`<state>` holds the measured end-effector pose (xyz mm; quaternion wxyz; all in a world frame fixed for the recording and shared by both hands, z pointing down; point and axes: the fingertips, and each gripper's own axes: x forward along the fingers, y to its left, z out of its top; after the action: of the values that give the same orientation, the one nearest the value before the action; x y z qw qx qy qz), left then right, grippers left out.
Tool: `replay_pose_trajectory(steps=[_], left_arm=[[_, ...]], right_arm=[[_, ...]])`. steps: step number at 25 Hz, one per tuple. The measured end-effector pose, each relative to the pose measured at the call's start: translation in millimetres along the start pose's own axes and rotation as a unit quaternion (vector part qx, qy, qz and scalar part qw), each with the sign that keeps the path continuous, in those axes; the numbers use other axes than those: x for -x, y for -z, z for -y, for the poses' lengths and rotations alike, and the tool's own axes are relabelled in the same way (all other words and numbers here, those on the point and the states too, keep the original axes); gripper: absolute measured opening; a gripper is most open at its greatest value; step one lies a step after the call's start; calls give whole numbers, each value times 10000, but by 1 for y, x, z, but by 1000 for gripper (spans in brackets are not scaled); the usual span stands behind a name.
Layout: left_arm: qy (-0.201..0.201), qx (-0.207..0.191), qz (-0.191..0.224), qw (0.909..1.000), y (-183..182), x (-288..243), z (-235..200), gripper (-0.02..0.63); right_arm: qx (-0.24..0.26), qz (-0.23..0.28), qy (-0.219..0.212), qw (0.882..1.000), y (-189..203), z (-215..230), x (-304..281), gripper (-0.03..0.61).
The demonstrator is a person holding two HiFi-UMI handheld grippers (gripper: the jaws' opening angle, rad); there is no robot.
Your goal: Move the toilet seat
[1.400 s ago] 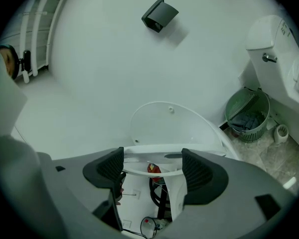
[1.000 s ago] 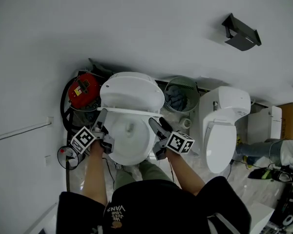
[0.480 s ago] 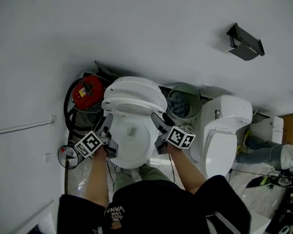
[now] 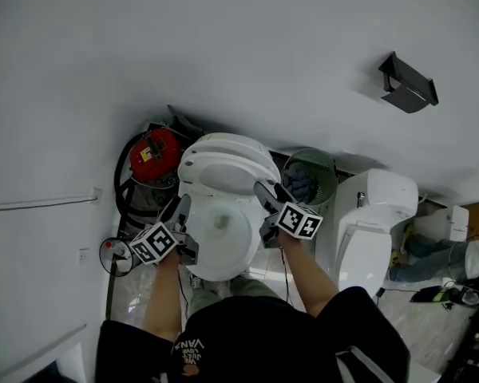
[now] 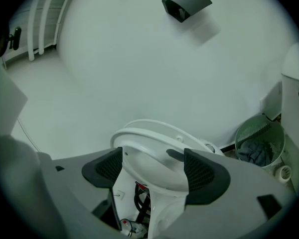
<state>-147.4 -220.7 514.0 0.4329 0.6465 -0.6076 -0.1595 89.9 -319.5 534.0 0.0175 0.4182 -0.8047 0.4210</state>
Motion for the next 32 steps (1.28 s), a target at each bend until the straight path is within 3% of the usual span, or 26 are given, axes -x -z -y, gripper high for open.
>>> replay_pose_trajectory(steps=[11,23,32], left_arm=[[-59,-215,-132,9997,-5,14,5,167],[161,-649,-379,9970,-20,17,15,139],[534,-1145,-597,9902,-25,28,31,50]], right_arm=[[101,-10,210,9997,-11,14,-19,371],[50,288,345,9990,-15,-4,-4,370],[336,839,217,9957,-17,-49,41,257]])
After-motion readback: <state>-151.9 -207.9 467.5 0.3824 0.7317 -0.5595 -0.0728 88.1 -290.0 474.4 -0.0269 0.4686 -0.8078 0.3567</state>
